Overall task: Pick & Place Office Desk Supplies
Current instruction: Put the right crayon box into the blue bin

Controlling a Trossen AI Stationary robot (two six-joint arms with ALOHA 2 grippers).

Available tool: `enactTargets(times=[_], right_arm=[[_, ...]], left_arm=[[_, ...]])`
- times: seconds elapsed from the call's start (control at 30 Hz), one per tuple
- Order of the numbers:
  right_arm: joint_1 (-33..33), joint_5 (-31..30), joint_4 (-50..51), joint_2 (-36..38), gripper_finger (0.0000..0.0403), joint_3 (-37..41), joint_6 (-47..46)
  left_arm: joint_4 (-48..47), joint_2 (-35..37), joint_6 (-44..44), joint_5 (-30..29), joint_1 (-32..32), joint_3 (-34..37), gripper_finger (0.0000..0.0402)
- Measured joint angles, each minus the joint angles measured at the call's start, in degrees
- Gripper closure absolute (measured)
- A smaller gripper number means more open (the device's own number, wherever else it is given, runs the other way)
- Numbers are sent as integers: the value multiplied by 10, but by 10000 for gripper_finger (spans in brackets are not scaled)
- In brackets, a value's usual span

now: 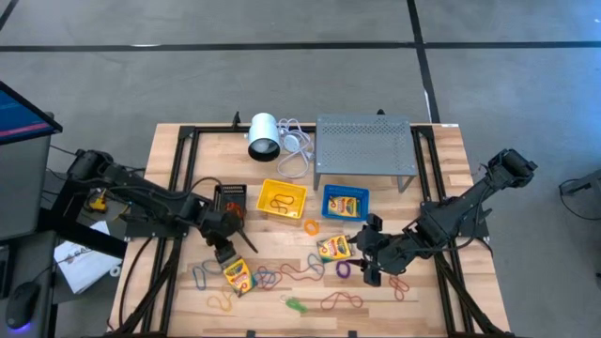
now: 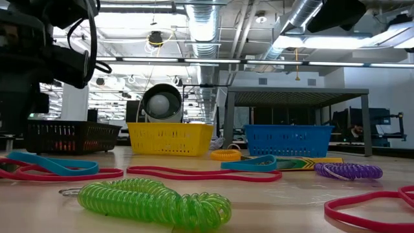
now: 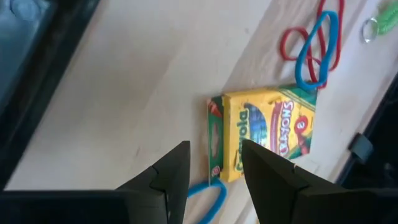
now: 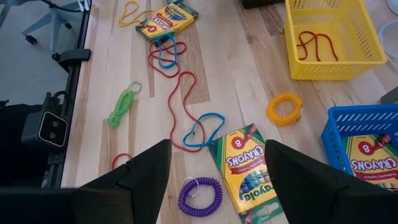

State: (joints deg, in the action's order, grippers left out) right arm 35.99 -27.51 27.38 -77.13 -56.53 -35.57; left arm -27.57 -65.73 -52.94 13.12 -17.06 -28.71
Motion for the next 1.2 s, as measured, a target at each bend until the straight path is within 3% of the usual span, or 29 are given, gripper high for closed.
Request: enactTargets(times=[0.37,1.03,1.2], right_arm=[[0,0,0,0,149,0,1],[8,0,-1,0,149,0,0],[8,0,-3,0,149,0,0]], left_arm=[[7,-11,-26,-46,-26,0,261],[66,-113,-24,-12,-48,-2,261],[62,-92,-27,2,-47,-6,261]])
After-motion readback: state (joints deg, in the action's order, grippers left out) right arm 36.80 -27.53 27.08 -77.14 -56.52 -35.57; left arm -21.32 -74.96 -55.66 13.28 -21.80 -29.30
